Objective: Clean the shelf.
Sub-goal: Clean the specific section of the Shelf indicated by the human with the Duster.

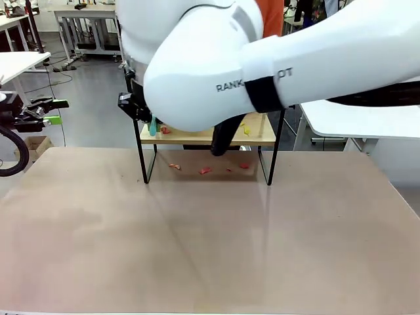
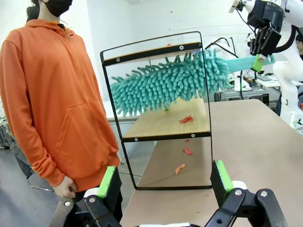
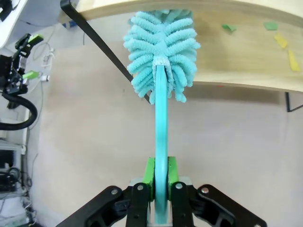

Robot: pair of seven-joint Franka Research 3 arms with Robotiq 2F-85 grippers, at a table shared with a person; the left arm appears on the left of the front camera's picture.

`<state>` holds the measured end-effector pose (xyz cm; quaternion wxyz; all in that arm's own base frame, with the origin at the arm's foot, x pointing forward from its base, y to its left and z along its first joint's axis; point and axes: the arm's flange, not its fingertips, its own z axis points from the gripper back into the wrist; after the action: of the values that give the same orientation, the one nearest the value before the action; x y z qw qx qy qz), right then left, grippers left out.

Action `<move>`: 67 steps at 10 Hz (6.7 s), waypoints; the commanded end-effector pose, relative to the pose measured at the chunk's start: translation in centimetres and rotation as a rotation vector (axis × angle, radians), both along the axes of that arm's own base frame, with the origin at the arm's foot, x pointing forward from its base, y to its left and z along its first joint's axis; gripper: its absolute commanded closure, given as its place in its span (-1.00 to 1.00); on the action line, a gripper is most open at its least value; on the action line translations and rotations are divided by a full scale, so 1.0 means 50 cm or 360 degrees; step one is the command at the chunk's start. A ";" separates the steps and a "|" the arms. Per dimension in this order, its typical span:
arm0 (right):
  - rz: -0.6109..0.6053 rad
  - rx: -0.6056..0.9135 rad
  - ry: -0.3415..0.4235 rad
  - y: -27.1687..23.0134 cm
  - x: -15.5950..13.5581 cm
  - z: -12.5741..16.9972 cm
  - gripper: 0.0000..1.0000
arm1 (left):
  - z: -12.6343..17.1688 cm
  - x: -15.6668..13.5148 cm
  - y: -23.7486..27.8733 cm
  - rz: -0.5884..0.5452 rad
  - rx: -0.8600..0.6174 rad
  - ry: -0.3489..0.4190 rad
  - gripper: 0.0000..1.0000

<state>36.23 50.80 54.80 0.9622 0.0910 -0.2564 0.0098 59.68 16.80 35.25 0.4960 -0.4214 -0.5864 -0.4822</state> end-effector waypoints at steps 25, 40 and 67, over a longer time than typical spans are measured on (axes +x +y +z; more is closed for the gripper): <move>-0.0168 0.0008 0.0282 -0.191 0.078 -0.157 0.74 | 0.006 -0.005 0.001 -0.0005 0.0011 -0.0015 -1.00; -0.0664 -0.0294 0.0194 -0.404 0.018 -0.103 0.74 | 0.006 -0.005 0.001 -0.0005 0.0011 -0.0015 -1.00; 0.1578 -0.0206 0.0286 -0.840 -0.312 -0.176 0.74 | 0.006 -0.005 0.001 -0.0005 0.0011 -0.0015 -1.00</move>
<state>26.75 11.46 52.62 0.8726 0.1532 -0.1008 0.4526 59.70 16.81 35.27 0.4958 -0.4211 -0.5865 -0.4825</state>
